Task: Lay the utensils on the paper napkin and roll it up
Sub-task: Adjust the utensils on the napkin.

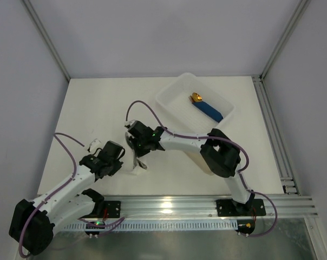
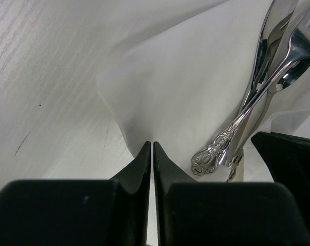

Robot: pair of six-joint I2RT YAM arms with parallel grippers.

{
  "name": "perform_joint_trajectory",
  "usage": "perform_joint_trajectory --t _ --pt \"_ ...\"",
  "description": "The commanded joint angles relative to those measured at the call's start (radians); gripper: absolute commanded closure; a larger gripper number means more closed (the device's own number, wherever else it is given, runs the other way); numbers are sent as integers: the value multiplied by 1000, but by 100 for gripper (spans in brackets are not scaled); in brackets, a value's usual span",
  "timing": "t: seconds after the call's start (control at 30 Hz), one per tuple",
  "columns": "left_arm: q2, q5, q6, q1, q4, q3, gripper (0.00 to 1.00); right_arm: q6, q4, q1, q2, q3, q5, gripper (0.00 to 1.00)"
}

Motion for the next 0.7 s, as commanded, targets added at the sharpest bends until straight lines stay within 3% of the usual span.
perform_joint_trajectory --t 0.0,0.2,0.67 --pt "-4 -21 -19 -1 15 -9 97 -6 -15 -1 -56 -13 91 96" --pt "2 -18 -27 -1 21 -30 98 -16 11 -47 -166 -168 101 96" --pt "10 -4 -6 -1 21 -43 99 -166 137 -96 -333 -401 53 69"
